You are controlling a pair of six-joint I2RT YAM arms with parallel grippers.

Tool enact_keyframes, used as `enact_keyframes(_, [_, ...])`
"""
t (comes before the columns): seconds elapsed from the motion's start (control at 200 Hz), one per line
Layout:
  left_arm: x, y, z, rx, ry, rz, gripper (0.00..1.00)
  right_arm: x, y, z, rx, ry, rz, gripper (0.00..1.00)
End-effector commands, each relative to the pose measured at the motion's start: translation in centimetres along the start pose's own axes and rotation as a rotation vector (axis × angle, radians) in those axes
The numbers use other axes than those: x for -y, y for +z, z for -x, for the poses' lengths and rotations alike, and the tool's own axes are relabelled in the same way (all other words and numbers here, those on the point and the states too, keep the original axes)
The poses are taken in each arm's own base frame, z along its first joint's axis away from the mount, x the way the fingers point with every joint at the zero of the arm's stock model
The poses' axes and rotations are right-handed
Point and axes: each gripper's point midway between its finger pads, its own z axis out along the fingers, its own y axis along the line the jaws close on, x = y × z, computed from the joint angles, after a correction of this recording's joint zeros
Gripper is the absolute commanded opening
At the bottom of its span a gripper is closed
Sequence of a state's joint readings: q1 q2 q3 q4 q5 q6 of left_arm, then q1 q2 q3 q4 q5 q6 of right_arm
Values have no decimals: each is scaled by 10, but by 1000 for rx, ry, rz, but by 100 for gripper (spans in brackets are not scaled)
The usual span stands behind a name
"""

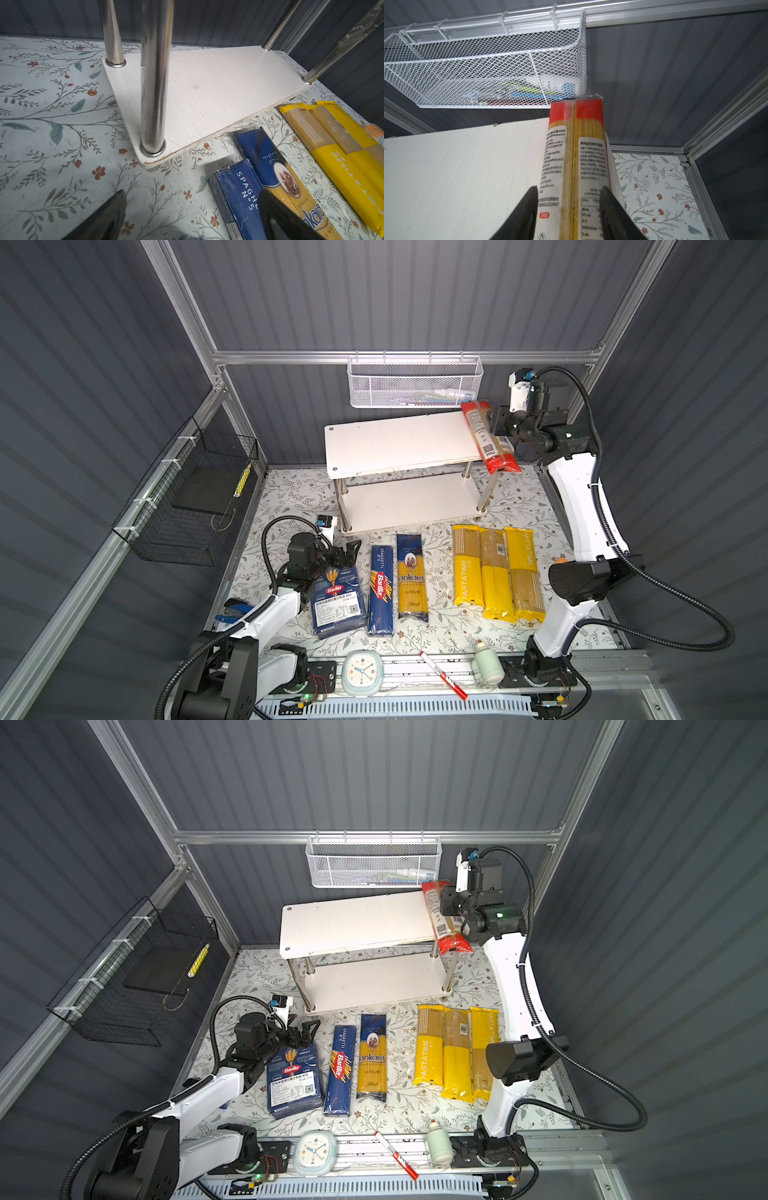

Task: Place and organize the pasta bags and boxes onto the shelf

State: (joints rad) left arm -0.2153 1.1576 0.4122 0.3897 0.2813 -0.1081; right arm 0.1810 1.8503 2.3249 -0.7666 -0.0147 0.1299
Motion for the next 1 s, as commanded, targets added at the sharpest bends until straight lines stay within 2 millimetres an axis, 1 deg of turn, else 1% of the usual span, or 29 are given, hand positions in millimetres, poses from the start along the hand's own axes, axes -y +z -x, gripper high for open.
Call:
enact_keyframes(0.0, [2, -2, 8, 24, 22, -6, 99, -3, -37, 18, 44, -16, 15, 53])
enact_keyframes(0.035, [2, -2, 8, 23, 22, -5, 99, -5, -46, 18, 40, -20, 22, 54])
enact_keyframes(0.145, [2, -2, 8, 23, 22, -7, 99, -9, -71, 7, 4, -25, 49, 54])
enact_keyframes(0.22, [2, -2, 8, 25, 22, -7, 99, -12, -90, -8, -36, -23, 70, 53])
enact_keyframes(0.225, [2, -2, 8, 25, 22, -7, 99, -13, -94, -9, -38, -22, 75, 53])
enact_keyframes(0.27, [2, -3, 8, 25, 23, -7, 99, -16, -105, -18, -62, -15, 90, 52])
enact_keyframes(0.305, [2, -3, 8, 26, 23, -6, 99, -18, -120, -25, -71, -8, 106, 52])
enact_keyframes(0.37, [2, -4, 8, 29, 24, -4, 99, -21, -138, -38, -87, 9, 110, 53])
enact_keyframes(0.445, [2, -3, 8, 28, 22, -3, 99, -24, -149, -57, -111, 23, 122, 53])
enact_keyframes(0.55, [1, -2, 8, 25, 21, -3, 99, -31, -155, -82, -164, 59, 163, 54])
enact_keyframes(0.615, [2, -2, 8, 25, 22, -5, 99, -33, -155, -92, -181, 75, 177, 54])
enact_keyframes(0.7, [2, -2, 8, 24, 21, -5, 99, -34, -151, -104, -189, 94, 186, 54])
enact_keyframes(0.865, [2, -2, 8, 23, 22, -7, 99, -36, -135, -110, -205, 99, 199, 56])
enact_keyframes(0.995, [2, -3, 8, 28, 22, -2, 99, -36, -121, -105, -185, 94, 202, 57])
